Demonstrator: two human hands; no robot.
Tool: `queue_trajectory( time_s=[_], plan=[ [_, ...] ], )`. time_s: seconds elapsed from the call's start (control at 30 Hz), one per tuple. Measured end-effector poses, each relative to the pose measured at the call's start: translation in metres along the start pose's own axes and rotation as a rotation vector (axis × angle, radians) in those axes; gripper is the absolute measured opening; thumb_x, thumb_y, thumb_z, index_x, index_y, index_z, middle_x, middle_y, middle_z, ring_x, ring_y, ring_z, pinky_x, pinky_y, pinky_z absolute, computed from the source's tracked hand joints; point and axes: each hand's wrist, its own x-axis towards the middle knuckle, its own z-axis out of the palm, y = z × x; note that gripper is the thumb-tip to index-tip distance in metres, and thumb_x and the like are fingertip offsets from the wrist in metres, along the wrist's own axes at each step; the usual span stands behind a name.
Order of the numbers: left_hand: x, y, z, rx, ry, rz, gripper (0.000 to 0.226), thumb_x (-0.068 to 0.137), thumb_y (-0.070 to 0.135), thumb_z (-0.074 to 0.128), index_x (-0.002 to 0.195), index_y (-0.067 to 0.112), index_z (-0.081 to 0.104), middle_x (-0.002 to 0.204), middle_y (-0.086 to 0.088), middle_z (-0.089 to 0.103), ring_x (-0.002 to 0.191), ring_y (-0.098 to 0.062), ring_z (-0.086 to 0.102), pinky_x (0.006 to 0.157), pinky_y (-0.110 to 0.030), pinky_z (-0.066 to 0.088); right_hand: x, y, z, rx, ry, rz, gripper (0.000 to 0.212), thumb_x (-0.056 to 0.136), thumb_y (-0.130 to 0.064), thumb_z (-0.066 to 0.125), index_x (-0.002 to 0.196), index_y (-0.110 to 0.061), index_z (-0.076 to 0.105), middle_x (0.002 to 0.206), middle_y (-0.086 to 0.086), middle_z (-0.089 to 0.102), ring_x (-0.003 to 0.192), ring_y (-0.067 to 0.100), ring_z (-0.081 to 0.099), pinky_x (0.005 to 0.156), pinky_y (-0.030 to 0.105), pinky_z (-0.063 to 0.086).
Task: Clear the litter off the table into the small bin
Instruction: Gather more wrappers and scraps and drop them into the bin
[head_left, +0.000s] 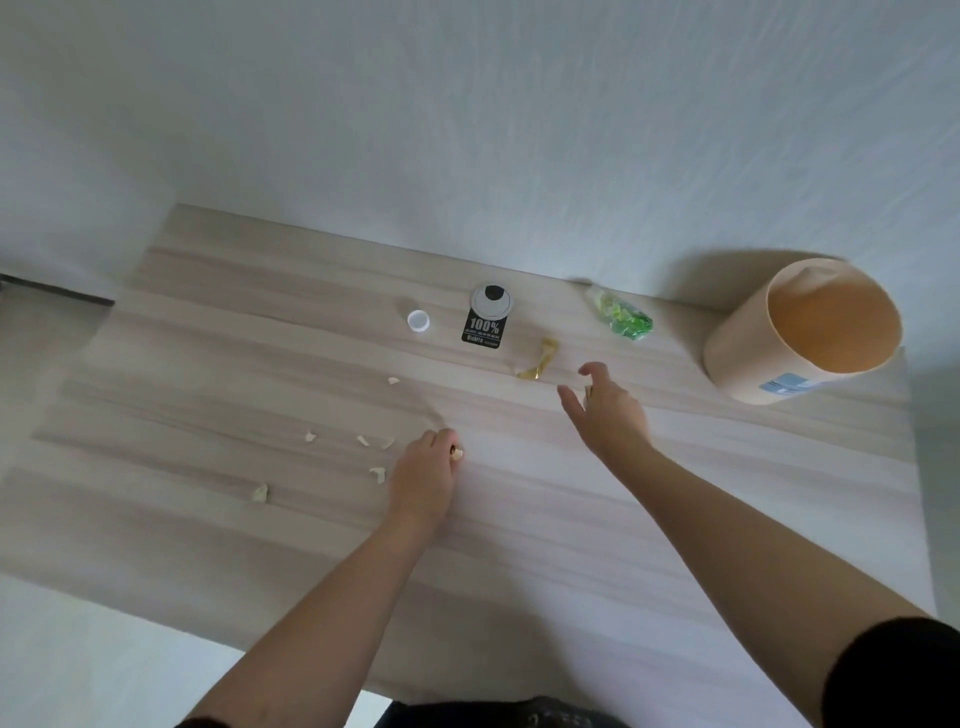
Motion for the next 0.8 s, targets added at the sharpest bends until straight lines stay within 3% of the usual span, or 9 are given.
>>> queue_trajectory(
  time_s=[0.1,0.2,0.3,0.37,0.47,0.57,0.8],
  plan=[
    [0.006,-0.003,0.001,0.02,-0.027,0.018,0.009,0.084,0.012,0.054,0.093,0.012,0.057,0.092,-0.011,0.058,0.087,-0.033,0.053,0.07,-0.043,0.04,0.023,-0.022,0.008,-0.031,-0.007,0.002,0.059,0.087,-0.059,0.046,0.13,-0.022,0.03,0.094,0.007,0.067,0.085,0.032,0.064,0.06,0.033,0.04],
    [0.009,-0.006,0.003,0.046,-0.045,0.014,0.01,0.087,0.013,0.052,0.096,0.011,0.055,0.096,-0.011,0.058,0.091,-0.032,0.052,0.073,-0.043,0.04,0.045,-0.038,0.017,-0.06,-0.022,0.03,0.077,0.08,-0.067,0.049,0.136,-0.022,0.022,0.104,0.01,0.063,0.086,0.033,0.064,0.059,0.033,0.041],
    [0.014,-0.007,0.003,0.031,-0.07,0.016,0.011,0.088,0.014,0.05,0.097,0.01,0.054,0.098,-0.011,0.058,0.093,-0.031,0.052,0.074,-0.042,0.04,0.061,-0.047,0.026,-0.104,-0.04,0.076,0.084,0.075,-0.072,0.052,0.135,-0.02,0.024,0.112,0.012,0.057,0.093,0.036,0.062,0.062,0.035,0.042],
    [0.017,-0.009,0.003,0.008,-0.077,0.017,0.01,0.089,0.016,0.05,0.097,0.01,0.053,0.098,-0.011,0.058,0.092,-0.032,0.052,0.074,-0.042,0.041,0.066,-0.049,0.035,-0.153,-0.054,0.097,0.078,0.077,-0.066,0.054,0.13,-0.013,0.03,0.114,0.014,0.052,0.096,0.039,0.06,0.066,0.038,0.042],
    [0.019,-0.012,0.0,-0.019,-0.071,0.015,0.01,0.09,0.018,0.051,0.095,0.01,0.053,0.095,-0.012,0.058,0.09,-0.033,0.053,0.073,-0.042,0.042,0.068,-0.046,0.044,-0.178,-0.093,0.123,0.051,0.09,-0.044,0.048,0.121,-0.006,0.037,0.114,0.017,0.047,0.1,0.041,0.056,0.069,0.041,0.041],
    [0.022,-0.006,-0.003,-0.032,-0.054,0.03,0.01,0.09,0.018,0.05,0.093,0.009,0.052,0.093,-0.012,0.058,0.087,-0.033,0.053,0.069,-0.041,0.041,0.064,-0.034,0.038,-0.211,-0.108,0.018,0.033,0.095,-0.03,0.04,0.113,-0.002,0.045,0.11,0.019,0.048,0.092,0.041,0.058,0.064,0.039,0.038],
    [0.039,0.057,-0.013,-0.045,-0.002,0.188,0.001,0.088,0.014,0.051,0.089,0.014,0.051,0.084,-0.006,0.059,0.077,-0.028,0.053,0.061,-0.032,0.034,0.037,-0.001,-0.023,-0.088,-0.092,-0.116,0.028,0.095,-0.035,0.047,0.086,-0.009,0.048,0.083,0.014,0.058,0.076,0.035,0.056,0.062,0.035,0.037]
  ],
)
